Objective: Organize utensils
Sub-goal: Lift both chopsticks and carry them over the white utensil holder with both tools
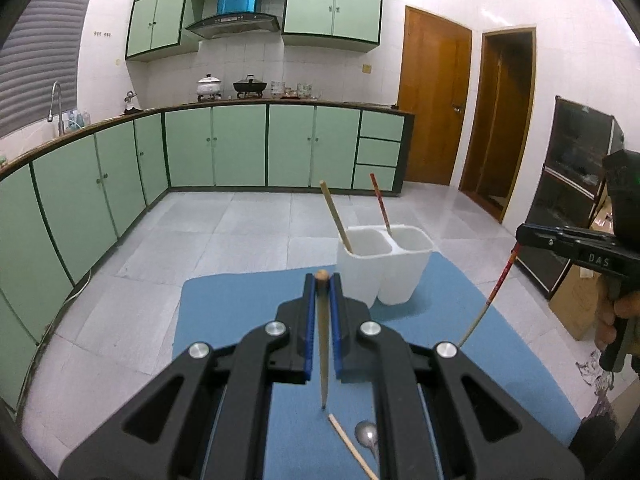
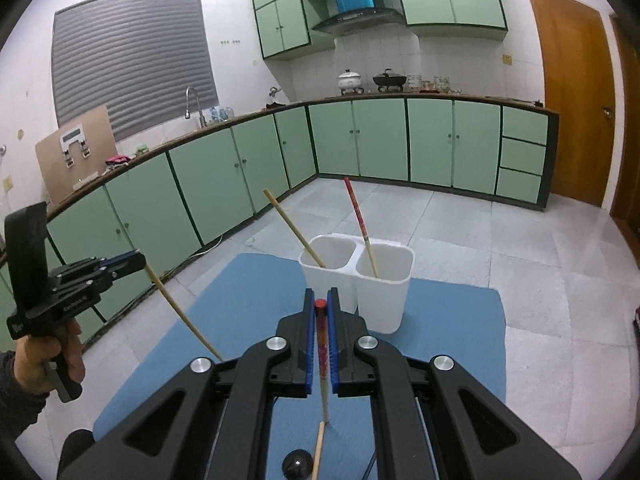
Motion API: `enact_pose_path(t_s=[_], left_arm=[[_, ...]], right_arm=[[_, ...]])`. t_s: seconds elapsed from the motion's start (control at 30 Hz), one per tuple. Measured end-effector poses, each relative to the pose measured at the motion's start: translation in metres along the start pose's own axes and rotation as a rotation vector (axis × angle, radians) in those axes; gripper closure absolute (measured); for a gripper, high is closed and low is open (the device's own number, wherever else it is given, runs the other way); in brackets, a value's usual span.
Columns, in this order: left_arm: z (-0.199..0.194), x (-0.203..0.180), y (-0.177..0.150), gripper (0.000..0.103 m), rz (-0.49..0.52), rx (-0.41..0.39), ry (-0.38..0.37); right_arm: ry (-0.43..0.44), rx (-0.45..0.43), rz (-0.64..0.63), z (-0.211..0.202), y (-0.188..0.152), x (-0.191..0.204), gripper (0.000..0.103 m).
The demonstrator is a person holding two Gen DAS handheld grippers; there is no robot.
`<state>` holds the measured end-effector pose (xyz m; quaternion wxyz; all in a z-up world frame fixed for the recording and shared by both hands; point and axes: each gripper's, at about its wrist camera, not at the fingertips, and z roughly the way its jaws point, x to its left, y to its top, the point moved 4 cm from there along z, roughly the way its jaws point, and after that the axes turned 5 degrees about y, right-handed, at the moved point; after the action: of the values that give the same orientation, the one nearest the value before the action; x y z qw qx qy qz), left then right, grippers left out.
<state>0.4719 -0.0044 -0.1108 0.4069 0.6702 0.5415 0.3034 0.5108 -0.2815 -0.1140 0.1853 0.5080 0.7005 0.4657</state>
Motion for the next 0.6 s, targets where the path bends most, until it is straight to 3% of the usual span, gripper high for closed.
enact_pose_path(t_s=[0.27,0.6], left_arm=[[0.007,-0.006,0.026,0.097,-0.017,-0.024,-0.036],[-0.013,-0.050,0.124,0.097,0.067,-0.153,-0.079]], right_arm=[[-0.001,-0.012,-0.063,0.002,0.034,0.014,0.097],[-0.052,-0.089,-0.118,-0.024,0.131,0.008,0.097]])
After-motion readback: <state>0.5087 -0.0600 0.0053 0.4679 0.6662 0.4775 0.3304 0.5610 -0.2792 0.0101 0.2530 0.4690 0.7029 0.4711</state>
